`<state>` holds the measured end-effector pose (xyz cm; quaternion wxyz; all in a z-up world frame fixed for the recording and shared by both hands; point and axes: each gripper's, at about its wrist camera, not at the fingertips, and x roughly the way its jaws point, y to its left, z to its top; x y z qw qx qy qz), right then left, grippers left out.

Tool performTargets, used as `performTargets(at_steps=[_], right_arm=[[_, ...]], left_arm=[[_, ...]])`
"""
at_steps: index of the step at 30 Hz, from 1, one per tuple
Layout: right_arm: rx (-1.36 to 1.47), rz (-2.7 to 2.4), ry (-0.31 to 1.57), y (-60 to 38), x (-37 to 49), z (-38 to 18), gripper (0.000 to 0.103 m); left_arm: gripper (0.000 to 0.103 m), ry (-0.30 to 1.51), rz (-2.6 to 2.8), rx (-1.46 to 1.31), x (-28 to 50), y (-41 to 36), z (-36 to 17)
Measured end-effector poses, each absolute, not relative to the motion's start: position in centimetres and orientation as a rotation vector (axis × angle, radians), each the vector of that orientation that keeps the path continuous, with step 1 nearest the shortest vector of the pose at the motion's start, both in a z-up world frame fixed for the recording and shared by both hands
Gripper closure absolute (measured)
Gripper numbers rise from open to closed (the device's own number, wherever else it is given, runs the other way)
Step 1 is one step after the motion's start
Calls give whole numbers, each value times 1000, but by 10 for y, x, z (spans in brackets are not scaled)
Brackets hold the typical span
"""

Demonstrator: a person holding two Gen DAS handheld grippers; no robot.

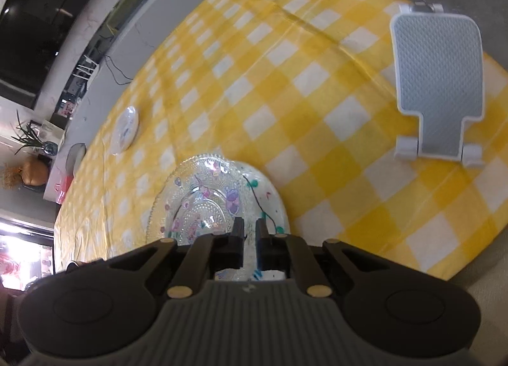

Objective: Organize plates and bowls
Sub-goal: 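Lower the glass plate onto the painted plate and open the left tool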

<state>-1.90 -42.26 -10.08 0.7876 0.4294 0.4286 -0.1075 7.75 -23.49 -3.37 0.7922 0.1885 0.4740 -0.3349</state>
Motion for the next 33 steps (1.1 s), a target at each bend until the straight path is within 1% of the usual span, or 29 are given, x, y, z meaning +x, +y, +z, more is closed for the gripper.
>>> performTargets(at_steps=[4, 7, 12, 16, 17, 19, 22, 23, 24, 28, 30, 33], right_arm=[[901, -270, 937, -423, -18, -102, 98], [886, -278, 942, -422, -17, -102, 98], [860, -285, 946, -421, -17, -101, 99], [807, -308, 948, -415, -18, -96, 100], [787, -323, 945, -414, -19, -94, 103], [764, -335, 936, -413, -21, -92, 103], [772, -337, 937, -415, -21, -93, 103], [780, -338, 935, -415, -21, -93, 102], [793, -336, 927, -417, -22, -93, 100], [854, -345, 871, -424, -30, -91, 94], [871, -344, 872, -425, -30, -93, 87], [861, -343, 872, -424, -27, -92, 87]], left_arm=[[103, 999, -693, 414, 80, -233, -31], [99, 982, -667, 409, 88, -230, -30], [98, 951, -607, 453, 100, -232, -30], [96, 954, -587, 512, 108, -236, -35], [96, 957, -580, 530, 110, -237, -37], [94, 968, -588, 547, 113, -238, -40], [94, 1008, -597, 538, 116, -241, -41], [94, 1022, -605, 529, 117, -241, -42], [93, 1029, -608, 528, 116, -241, -43], [93, 1026, -611, 523, 116, -241, -44], [93, 1034, -616, 514, 117, -241, -44], [94, 1052, -633, 493, 118, -239, -45]])
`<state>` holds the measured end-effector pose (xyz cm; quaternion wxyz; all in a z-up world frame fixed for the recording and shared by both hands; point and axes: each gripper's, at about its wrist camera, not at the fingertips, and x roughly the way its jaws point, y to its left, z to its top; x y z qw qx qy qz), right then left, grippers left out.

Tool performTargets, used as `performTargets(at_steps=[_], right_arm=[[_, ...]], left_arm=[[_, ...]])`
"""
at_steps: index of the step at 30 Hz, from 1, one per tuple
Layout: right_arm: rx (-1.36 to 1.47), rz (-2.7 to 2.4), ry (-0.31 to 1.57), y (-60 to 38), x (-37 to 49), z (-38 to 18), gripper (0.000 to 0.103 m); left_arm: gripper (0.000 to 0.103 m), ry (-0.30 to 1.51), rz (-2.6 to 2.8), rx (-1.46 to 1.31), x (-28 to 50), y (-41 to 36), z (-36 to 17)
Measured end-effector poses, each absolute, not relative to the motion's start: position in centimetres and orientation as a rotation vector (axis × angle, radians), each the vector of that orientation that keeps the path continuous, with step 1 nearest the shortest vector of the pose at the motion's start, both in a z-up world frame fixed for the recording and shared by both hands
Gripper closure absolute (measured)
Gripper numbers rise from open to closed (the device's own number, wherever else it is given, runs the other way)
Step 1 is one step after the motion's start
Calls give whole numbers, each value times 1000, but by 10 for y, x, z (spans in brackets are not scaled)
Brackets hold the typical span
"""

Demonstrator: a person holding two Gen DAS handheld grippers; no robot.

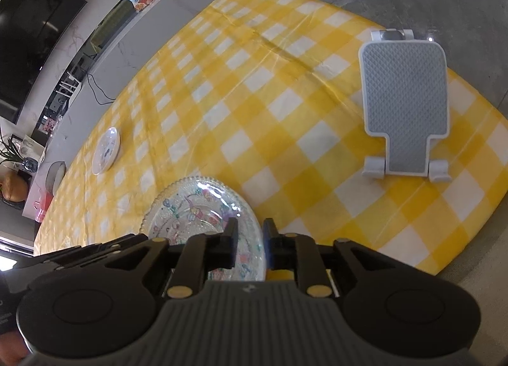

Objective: Organize plates and bowls
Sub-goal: 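Lower the glass plate onto the painted plate and open the left tool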

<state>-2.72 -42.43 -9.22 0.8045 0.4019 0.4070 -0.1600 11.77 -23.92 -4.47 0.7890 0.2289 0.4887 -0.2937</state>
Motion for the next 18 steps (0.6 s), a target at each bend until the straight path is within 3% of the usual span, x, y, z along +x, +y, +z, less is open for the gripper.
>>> performTargets(at_steps=[8, 18], right_arm=[[822, -354, 891, -421, -25, -92, 94], [842, -359, 831, -424, -31, -87, 88]], left_arm=[[94, 1045, -634, 502, 114, -241, -45], [94, 986, -674, 394, 106, -230, -19]])
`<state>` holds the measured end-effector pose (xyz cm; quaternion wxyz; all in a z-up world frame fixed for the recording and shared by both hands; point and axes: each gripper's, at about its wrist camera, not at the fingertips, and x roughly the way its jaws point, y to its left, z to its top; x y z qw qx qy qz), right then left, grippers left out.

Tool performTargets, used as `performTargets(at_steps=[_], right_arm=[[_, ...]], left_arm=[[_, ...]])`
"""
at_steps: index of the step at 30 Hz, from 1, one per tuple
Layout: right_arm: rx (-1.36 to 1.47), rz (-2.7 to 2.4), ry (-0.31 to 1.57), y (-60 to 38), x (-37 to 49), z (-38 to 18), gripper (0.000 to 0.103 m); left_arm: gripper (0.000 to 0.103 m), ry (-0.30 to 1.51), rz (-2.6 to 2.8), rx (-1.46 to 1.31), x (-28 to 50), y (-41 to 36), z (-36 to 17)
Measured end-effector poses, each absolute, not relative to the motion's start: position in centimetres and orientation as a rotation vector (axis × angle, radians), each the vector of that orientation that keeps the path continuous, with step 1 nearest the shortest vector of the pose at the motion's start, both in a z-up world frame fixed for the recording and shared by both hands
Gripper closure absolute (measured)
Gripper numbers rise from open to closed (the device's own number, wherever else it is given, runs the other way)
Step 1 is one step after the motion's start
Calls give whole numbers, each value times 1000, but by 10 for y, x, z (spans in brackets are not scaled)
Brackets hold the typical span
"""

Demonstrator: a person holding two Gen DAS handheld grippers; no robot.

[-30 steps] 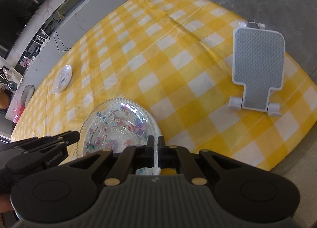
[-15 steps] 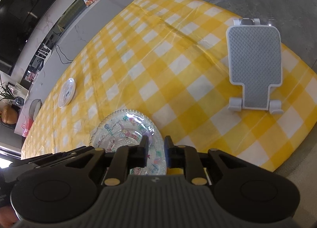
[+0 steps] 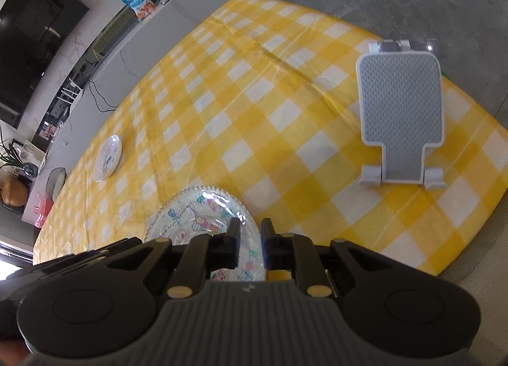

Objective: Organize plates and bowls
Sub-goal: 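Lower the glass plate onto the painted plate and open the left tool, then reach the left tool to the small white printed bowl and grip its rim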

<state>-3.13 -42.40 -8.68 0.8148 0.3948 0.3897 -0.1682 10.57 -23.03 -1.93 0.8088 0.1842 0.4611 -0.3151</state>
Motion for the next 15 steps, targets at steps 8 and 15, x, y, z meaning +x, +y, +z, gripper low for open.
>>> performTargets(at_steps=[8, 15], right_arm=[[820, -313, 756, -422, -33, -76, 70], [723, -295, 713, -412, -18, -65, 67]], left_arm=[[94, 947, -680, 403, 120, -219, 9], [94, 932, -652, 394, 149, -200, 24]])
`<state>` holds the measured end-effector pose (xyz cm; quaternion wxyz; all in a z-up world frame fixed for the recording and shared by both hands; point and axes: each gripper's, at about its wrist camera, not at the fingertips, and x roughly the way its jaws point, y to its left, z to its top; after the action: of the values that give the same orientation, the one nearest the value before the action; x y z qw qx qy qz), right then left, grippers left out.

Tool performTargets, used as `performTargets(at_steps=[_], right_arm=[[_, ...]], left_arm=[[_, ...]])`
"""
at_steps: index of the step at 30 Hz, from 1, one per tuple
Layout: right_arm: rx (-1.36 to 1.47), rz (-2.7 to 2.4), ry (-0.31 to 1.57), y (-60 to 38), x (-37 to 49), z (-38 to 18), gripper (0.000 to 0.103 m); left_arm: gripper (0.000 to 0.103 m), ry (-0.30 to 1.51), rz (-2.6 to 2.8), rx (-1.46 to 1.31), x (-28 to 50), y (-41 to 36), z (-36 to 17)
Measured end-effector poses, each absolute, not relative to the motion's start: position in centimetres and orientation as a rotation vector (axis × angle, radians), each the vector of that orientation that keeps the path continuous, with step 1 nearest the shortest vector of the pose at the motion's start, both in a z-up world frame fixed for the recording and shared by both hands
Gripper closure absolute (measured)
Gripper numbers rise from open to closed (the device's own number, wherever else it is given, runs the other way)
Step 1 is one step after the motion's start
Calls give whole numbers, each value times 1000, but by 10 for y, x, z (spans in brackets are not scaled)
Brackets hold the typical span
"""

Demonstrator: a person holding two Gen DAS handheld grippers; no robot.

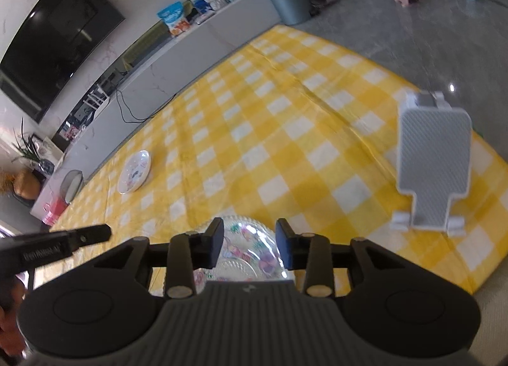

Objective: Organize plates and bowls
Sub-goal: 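Reach the left tool to the small white printed bowl and grip its rim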

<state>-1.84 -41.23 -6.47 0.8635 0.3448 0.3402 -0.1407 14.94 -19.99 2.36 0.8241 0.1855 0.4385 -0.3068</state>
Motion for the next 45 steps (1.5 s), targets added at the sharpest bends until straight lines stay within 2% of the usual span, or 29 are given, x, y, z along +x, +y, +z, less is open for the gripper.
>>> performTargets(at_steps=[8, 10, 14, 18, 25, 32, 45], right_arm=[[586, -242, 714, -392, 14, -54, 64], [573, -226, 716, -388, 25, -53, 64], [600, -183, 722, -383, 52, -53, 60], [643, -134, 717, -377, 84, -53, 60], [716, -37, 739, -362, 146, -65, 60], [745, -34, 775, -356, 206, -83, 67], [762, -15, 784, -352, 259, -111, 75]], left_arm=[[93, 941, -650, 335, 187, -172, 24], [89, 936, -652, 323, 196, -165, 22], [83, 937, -652, 292, 218, -150, 19], [79, 939, -622, 235, 245, -132, 13], [79, 953, -591, 86, 299, -106, -7], [79, 982, -584, -30, 346, -101, -35], [79, 979, -639, -22, 375, -116, -65]])
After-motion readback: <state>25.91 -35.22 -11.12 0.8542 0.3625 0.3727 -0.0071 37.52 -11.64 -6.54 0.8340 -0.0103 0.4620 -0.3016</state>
